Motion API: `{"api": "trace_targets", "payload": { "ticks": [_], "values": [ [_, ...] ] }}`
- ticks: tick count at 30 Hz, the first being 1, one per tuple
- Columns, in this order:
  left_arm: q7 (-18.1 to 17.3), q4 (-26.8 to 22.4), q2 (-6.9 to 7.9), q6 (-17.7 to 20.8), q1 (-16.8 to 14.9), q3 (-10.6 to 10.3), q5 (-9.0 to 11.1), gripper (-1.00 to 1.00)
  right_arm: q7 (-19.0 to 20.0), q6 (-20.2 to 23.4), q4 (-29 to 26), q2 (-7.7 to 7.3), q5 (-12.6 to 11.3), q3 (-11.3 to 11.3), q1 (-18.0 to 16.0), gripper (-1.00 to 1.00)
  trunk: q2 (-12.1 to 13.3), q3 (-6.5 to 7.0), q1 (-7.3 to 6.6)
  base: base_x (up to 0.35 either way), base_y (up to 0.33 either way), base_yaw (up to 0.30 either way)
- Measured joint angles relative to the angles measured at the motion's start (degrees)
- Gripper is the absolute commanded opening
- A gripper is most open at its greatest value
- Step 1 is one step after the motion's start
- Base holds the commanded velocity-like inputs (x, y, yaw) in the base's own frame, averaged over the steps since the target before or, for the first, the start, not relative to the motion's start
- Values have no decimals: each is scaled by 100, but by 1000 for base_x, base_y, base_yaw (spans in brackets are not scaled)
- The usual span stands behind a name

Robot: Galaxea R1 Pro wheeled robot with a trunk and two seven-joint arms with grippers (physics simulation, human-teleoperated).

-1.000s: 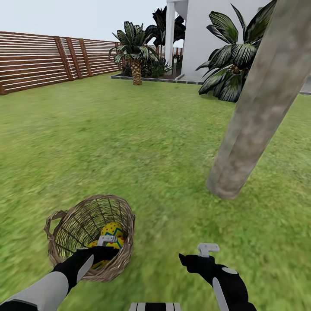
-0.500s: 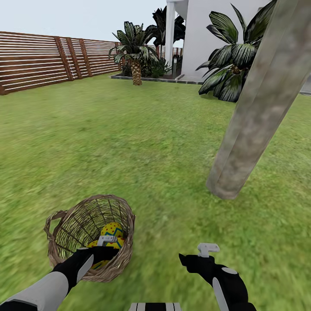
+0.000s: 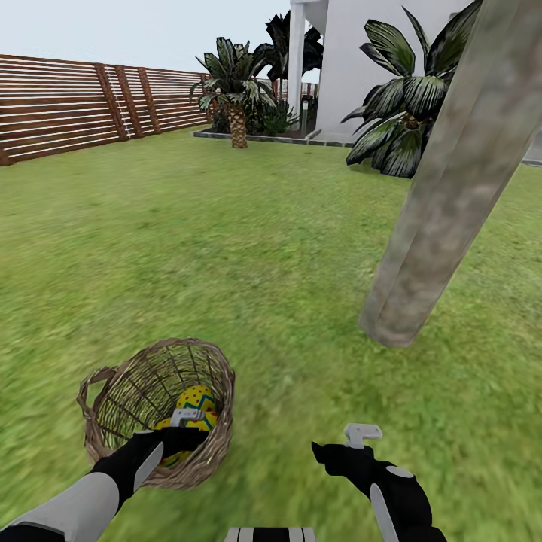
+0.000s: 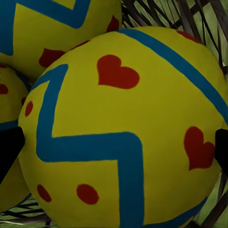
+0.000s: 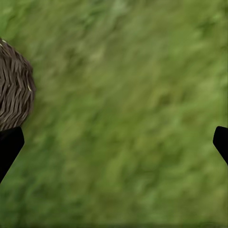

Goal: Take the three Easter eggs out of the wicker basket on the lawn in the garden, then place them on the lawn next to a single tree (choose any tree) so that all three eggs are next to the same tree and none are left in the basket.

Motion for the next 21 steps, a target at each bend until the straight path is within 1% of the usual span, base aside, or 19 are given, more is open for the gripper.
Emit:
{"api": "trace_targets", "payload": {
  "ticks": [4, 6, 21],
  "values": [
    [-1, -2, 3, 11, -1, 1, 7, -100, 0, 0, 0, -4, 0, 0, 0, 100, 0, 0, 0, 0, 0, 0],
    [-2, -4, 3, 15, -2, 5, 10, -100, 0, 0, 0, -4, 0, 0, 0, 100, 2, 44, -5, 0, 0, 0],
    [-10, -2, 0, 24, 0, -8, -9, -100, 0, 0, 0, -4, 0, 0, 0, 100, 3, 44, -5, 0, 0, 0]
  ]
}}
